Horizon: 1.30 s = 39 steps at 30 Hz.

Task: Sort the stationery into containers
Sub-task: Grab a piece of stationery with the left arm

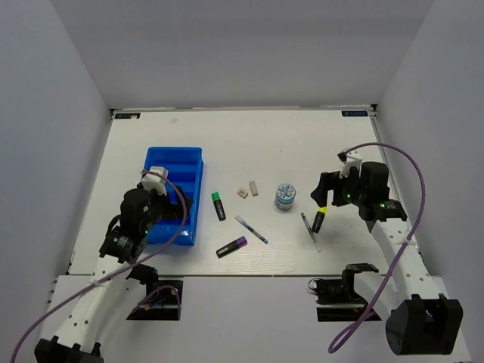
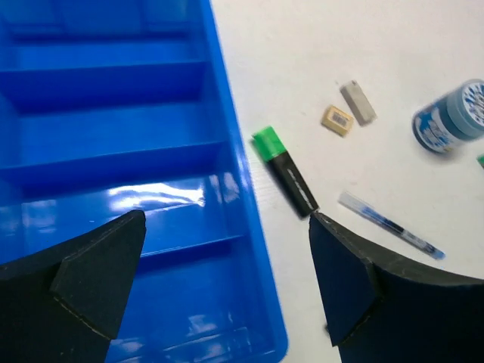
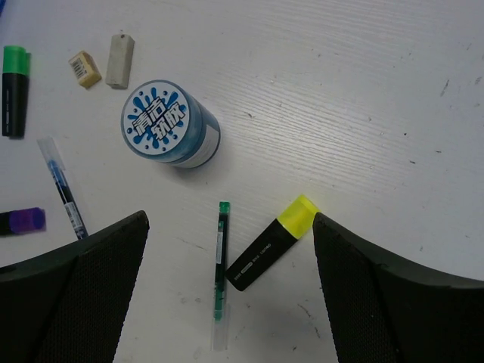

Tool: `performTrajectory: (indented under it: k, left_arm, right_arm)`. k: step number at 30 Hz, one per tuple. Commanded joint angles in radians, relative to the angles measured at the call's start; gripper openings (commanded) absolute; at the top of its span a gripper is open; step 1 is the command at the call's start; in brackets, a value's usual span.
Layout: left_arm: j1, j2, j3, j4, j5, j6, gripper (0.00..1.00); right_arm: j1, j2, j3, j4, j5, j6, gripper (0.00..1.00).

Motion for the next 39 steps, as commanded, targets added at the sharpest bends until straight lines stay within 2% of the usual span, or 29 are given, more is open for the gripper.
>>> performTrajectory:
  k: [1, 2, 3, 6, 7, 8, 9, 10, 12, 13, 14, 16, 17, 18, 19, 20, 21, 22, 23, 24, 26, 28, 29, 32, 39]
  left_arm:
    - [-0.003, 0.12, 0.093, 0.028, 0.128, -0.016, 0.97]
    - [-0.003, 0.148, 0.136, 0.025, 0.165, -0.02, 0.94]
    - [-0.002, 0.206, 0.181, 0.01, 0.206, -0.022, 0.84]
    - [-0.026, 0.341, 0.297, -0.015, 0.251, -0.031, 0.66]
    - [-0.038, 0.39, 0.32, -0.021, 0.24, -0.031, 0.52]
    - [-0.084, 0.415, 0.384, -0.027, 0.233, -0.028, 0.46]
    - [-0.103, 0.463, 0.408, -0.036, 0.185, -0.021, 0.37]
    - [-0.126, 0.516, 0.428, -0.045, 0.168, -0.014, 0.22]
    - [-0.21, 0.609, 0.544, -0.07, 0.104, -0.002, 0.09]
    - [-0.23, 0.675, 0.572, -0.088, 0.087, 0.001, 0.0]
    - [-0.297, 0.711, 0.645, -0.11, 0.073, 0.003, 0.0]
    - [-0.353, 0.847, 0.693, -0.148, -0.012, -0.031, 0.0]
    - [-0.371, 0.881, 0.745, -0.153, -0.042, -0.039, 0.04]
    - [-0.414, 0.946, 0.762, -0.156, -0.041, -0.054, 0.14]
    - [-0.428, 1.005, 0.779, -0.167, -0.132, -0.098, 0.24]
    - [-0.439, 1.033, 0.81, -0.18, -0.146, -0.146, 0.32]
    - [-0.466, 1.113, 0.839, -0.187, -0.162, -0.205, 0.43]
    - [-0.473, 1.14, 0.853, -0.202, -0.183, -0.239, 0.53]
    - [-0.479, 1.166, 0.877, -0.211, -0.214, -0.291, 0.56]
    - [-0.489, 1.214, 0.891, -0.22, -0.222, -0.347, 0.56]
    - [-0.503, 1.281, 0.942, -0.223, -0.231, -0.423, 0.53]
    - [-0.512, 1.369, 1.003, -0.233, -0.246, -0.454, 0.49]
    - [-0.514, 1.401, 1.017, -0.233, -0.252, -0.477, 0.49]
    - [-0.526, 1.473, 1.083, -0.24, -0.294, -0.494, 0.48]
    - [-0.532, 1.562, 1.141, -0.271, -0.363, -0.537, 0.53]
  right_arm:
    - [0.001, -0.017, 0.044, -0.031, -0.067, -0.016, 0.9]
    - [0.001, -0.021, 0.04, -0.032, -0.078, -0.038, 0.9]
    - [0.002, -0.018, 0.039, -0.042, -0.084, -0.058, 0.9]
    - [-0.003, 0.026, 0.053, -0.095, -0.047, -0.156, 0.9]
    - [-0.001, 0.038, 0.088, -0.139, -0.047, -0.179, 0.9]
    - [0.001, 0.072, 0.102, -0.158, -0.012, -0.214, 0.9]
    - [0.001, 0.096, 0.122, -0.192, -0.042, -0.234, 0.9]
    - [0.004, 0.107, 0.128, -0.224, -0.065, -0.262, 0.9]
    - [0.007, 0.112, 0.125, -0.205, -0.095, -0.284, 0.9]
    - [0.007, 0.107, 0.118, -0.197, -0.101, -0.264, 0.43]
    - [0.011, 0.109, 0.115, -0.197, -0.099, -0.253, 0.0]
    - [0.014, 0.103, 0.115, -0.177, -0.067, -0.204, 0.0]
    - [0.013, 0.098, 0.113, -0.169, -0.028, -0.199, 0.0]
    - [0.013, 0.098, 0.113, -0.16, -0.008, -0.188, 0.14]
    - [0.014, 0.095, 0.116, -0.158, 0.014, -0.175, 0.42]
    - [0.014, 0.092, 0.119, -0.158, 0.022, -0.173, 0.82]
    - [0.016, 0.087, 0.121, -0.152, 0.049, -0.155, 0.82]
    - [0.014, 0.087, 0.119, -0.151, 0.072, -0.147, 0.8]
    - [0.017, 0.084, 0.121, -0.148, 0.088, -0.138, 0.57]
    - [0.016, 0.08, 0.119, -0.138, 0.136, -0.116, 0.42]
    - [0.016, 0.078, 0.121, -0.137, 0.163, -0.112, 0.24]
    - [0.013, 0.08, 0.124, -0.137, 0.186, -0.096, 0.22]
    - [0.016, 0.081, 0.125, -0.137, 0.186, -0.092, 0.26]
    - [0.019, 0.081, 0.127, -0.14, 0.172, -0.09, 0.28]
    - [0.016, 0.086, 0.133, -0.152, 0.177, -0.093, 0.31]
